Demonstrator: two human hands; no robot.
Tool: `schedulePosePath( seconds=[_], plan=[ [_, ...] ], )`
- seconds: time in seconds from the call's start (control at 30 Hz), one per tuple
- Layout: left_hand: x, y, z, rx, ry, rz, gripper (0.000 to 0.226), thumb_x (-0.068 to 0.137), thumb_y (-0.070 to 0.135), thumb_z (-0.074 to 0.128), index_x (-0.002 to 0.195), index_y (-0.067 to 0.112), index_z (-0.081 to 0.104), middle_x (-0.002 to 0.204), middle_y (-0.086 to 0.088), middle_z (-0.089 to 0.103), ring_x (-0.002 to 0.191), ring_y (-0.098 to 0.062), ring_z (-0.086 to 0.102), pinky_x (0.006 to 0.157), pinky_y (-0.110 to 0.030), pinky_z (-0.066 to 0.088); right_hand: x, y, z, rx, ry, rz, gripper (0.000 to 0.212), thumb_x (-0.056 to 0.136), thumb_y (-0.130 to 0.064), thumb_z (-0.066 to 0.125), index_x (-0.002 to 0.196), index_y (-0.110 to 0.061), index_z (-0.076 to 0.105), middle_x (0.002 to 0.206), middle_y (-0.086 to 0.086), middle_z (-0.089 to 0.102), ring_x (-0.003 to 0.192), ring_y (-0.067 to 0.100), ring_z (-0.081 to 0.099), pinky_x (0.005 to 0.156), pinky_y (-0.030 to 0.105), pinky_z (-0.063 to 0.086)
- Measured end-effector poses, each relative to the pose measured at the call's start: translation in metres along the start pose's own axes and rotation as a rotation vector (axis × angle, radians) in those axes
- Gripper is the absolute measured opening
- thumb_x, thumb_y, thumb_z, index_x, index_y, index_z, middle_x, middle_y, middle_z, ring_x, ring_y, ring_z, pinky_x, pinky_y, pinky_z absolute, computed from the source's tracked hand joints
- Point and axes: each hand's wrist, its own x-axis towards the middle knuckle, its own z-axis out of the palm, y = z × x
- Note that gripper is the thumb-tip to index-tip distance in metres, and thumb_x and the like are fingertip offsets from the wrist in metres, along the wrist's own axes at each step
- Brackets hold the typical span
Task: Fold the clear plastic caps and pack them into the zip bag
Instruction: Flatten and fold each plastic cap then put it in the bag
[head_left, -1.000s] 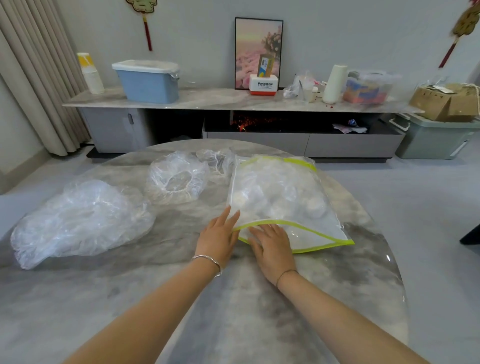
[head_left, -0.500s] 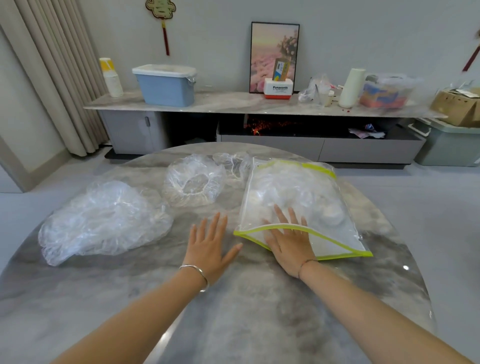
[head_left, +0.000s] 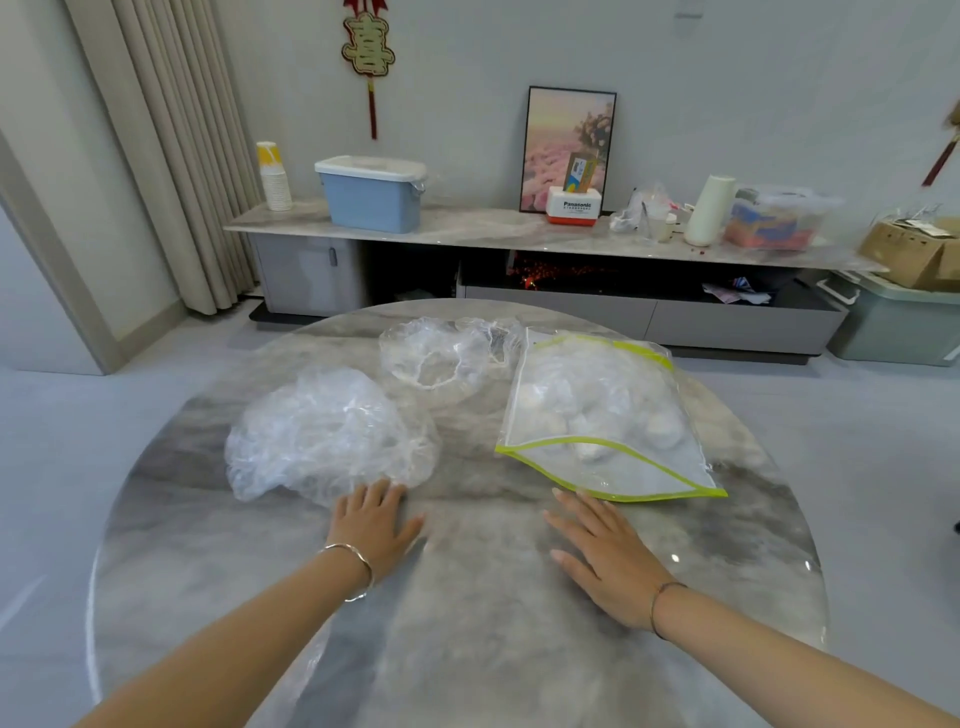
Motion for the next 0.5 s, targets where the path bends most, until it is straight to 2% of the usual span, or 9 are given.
schedulePosePath(
  seconds=[0.07,0.1,0.17,0.2,0.27,0.33,0.4,0.43,0.5],
  plan=[
    [-0.018,0.015,-0.004,0.022,-0.062,0.105,0.104,0.054,0.071,-0.006,0.140,0.027,0.031,0.149,0.004,0.026,0.137,-0.020,0.025,0.110,-0.031,0.019,-0.007,-0.011,-0.008,0.028,-0.001,-0.037,0.113,0.056,-0.083,-0.024,0.149,-0.033,0.014,0.152,-0.019,-0.013,0.140,0.002,-0.017,0.110,0.021,-0.016],
    [-0.025,0.019,-0.004,0.038,-0.069,0.156,0.098,0.058,0.072,-0.002,0.138,0.027,0.034,0.147,0.004,0.030,0.135,-0.019,0.029,0.109,-0.031,0.021,-0.011,-0.017,-0.011,0.037,0.003,-0.054,0.105,0.063,-0.084,-0.014,0.149,-0.032,0.016,0.155,-0.017,-0.010,0.141,0.004,-0.014,0.110,0.021,-0.015],
    [-0.035,0.026,-0.008,0.079,-0.008,0.235,0.065,0.083,0.066,0.023,0.129,0.024,0.043,0.136,0.003,0.041,0.125,-0.019,0.040,0.102,-0.030,0.030,-0.018,-0.027,-0.016,0.059,0.026,-0.077,0.091,0.071,-0.073,-0.001,0.148,-0.031,0.020,0.157,-0.015,-0.004,0.144,0.007,-0.009,0.111,0.020,-0.011],
    [-0.039,0.029,-0.013,0.079,0.082,0.276,0.047,0.091,0.055,0.035,0.121,0.021,0.048,0.126,0.001,0.047,0.116,-0.020,0.046,0.096,-0.030,0.035,-0.021,-0.032,-0.018,0.076,0.038,-0.086,0.089,0.071,-0.068,0.000,0.148,-0.031,0.022,0.157,-0.015,-0.003,0.144,0.007,-0.007,0.111,0.018,-0.010],
    [-0.041,0.033,-0.027,0.037,0.401,0.349,0.030,0.084,0.039,0.063,0.097,0.015,0.052,0.099,-0.002,0.053,0.088,-0.021,0.055,0.076,-0.031,0.045,-0.028,-0.040,-0.021,0.122,0.060,-0.096,0.087,0.070,-0.067,0.003,0.146,-0.031,0.026,0.156,-0.016,0.000,0.142,0.002,-0.005,0.110,0.016,-0.009],
    [-0.037,0.027,-0.038,-0.002,0.584,0.344,0.050,0.058,0.029,0.085,0.087,0.014,0.047,0.082,-0.003,0.052,0.066,-0.021,0.053,0.057,-0.031,0.047,-0.032,-0.046,-0.022,0.191,0.093,-0.085,0.085,0.070,-0.067,0.008,0.144,-0.030,0.030,0.155,-0.017,0.003,0.137,-0.002,-0.002,0.111,0.016,-0.005],
    [-0.026,0.013,-0.035,-0.021,0.586,0.229,0.071,0.045,0.028,0.090,0.101,0.013,0.049,0.091,-0.008,0.055,0.072,-0.024,0.055,0.060,-0.034,0.048,-0.031,-0.051,-0.022,0.255,0.125,-0.062,0.082,0.072,-0.067,0.013,0.142,-0.030,0.033,0.154,-0.017,0.008,0.141,0.001,0.004,0.112,0.017,0.000],
    [-0.024,0.006,-0.033,0.021,0.524,0.160,0.080,0.046,0.031,0.090,0.113,0.014,0.052,0.103,-0.010,0.056,0.081,-0.027,0.057,0.066,-0.037,0.050,-0.031,-0.053,-0.022,0.270,0.139,-0.054,0.079,0.074,-0.067,0.016,0.142,-0.030,0.034,0.154,-0.017,0.010,0.142,0.004,0.006,0.112,0.017,0.002],
    [-0.023,-0.003,-0.023,0.098,0.413,0.079,0.075,0.068,0.041,0.079,0.133,0.022,0.047,0.135,-0.009,0.047,0.111,-0.031,0.051,0.089,-0.041,0.045,-0.028,-0.056,-0.021,0.268,0.150,-0.052,0.071,0.080,-0.063,0.024,0.141,-0.029,0.035,0.154,-0.016,0.012,0.143,0.005,0.009,0.113,0.017,0.004]
  ],
)
